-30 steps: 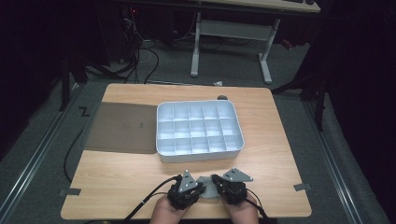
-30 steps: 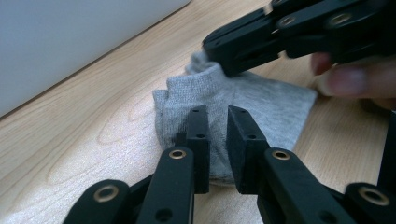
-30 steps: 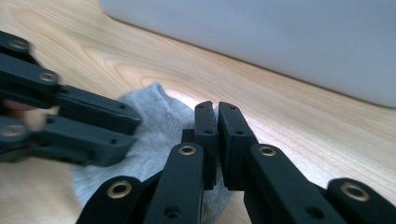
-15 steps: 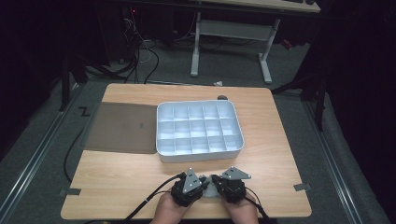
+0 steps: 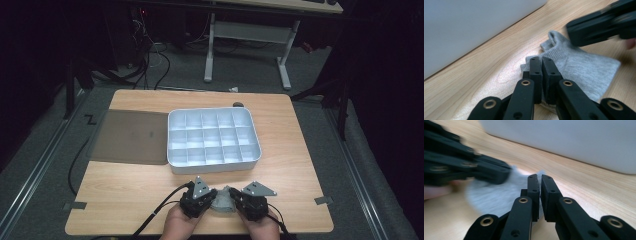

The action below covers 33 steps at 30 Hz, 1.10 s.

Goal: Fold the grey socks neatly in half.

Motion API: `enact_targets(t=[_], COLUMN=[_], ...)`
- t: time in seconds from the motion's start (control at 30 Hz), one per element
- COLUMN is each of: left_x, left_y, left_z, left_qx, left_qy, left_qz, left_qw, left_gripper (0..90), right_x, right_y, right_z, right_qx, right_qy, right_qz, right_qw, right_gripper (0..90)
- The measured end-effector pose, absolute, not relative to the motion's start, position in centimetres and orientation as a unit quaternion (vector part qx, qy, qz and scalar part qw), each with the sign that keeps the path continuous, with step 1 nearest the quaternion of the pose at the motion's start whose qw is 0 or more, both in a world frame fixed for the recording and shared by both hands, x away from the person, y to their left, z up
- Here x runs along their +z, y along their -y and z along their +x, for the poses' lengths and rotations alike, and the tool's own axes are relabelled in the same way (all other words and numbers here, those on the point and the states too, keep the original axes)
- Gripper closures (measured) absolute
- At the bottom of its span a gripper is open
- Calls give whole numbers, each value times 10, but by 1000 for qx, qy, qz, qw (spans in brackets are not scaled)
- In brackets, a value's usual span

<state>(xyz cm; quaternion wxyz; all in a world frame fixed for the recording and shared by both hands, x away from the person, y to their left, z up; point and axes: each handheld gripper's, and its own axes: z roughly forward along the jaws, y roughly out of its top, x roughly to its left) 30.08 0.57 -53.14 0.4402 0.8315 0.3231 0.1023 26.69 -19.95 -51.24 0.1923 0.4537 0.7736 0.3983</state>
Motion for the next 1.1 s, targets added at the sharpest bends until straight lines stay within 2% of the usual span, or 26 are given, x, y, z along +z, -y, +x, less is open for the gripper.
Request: enact_targets(t=[0.13,0.23,0.4,0.5,0.67,0.73,0.77,0.8,0.83,0.87,0.9,0.93,1.0,1.1], left_x=[-531,-531,-531,-527,-530,-531,-532,-532,-532,-532,-532,-532,-532,-532], left_y=[-5,-5,-6,-11,-16,-17,-16,-16,-16,-16,-16,-16,-16,-17], left_z=[301,300,298,290,282,284,284,284,284,284,284,284,284,285], left_qx=[102,105,104,105,104,99,99,99,99,98,98,97,96,92], left_qy=[-323,-320,-316,-300,-281,-285,-285,-285,-286,-287,-287,-286,-286,-287], left_qz=[831,832,833,834,844,841,841,841,842,841,841,842,842,842], left_qw=[441,441,442,451,445,448,448,448,448,448,448,447,447,448], left_gripper=[867,868,863,787,793,801,808,809,809,811,812,814,818,820], right_x=[-511,-527,-528,-527,-527,-526,-521,-520,-520,-521,-521,-525,-530,-532], right_y=[195,193,197,197,198,198,202,205,205,212,212,214,213,210], right_z=[248,247,247,248,248,248,246,246,246,248,248,249,250,250], right_qx=[398,372,375,372,378,382,402,406,406,416,416,417,411,415], right_qy=[-786,-800,-798,-799,-797,-793,-774,-766,-766,-749,-749,-743,-745,-743], right_qz=[437,437,436,437,439,443,460,470,470,496,496,510,515,516], right_qw=[182,174,179,178,173,166,167,168,168,144,144,119,103,95], right_gripper=[867,892,900,900,879,813,738,702,702,611,611,566,537,538])
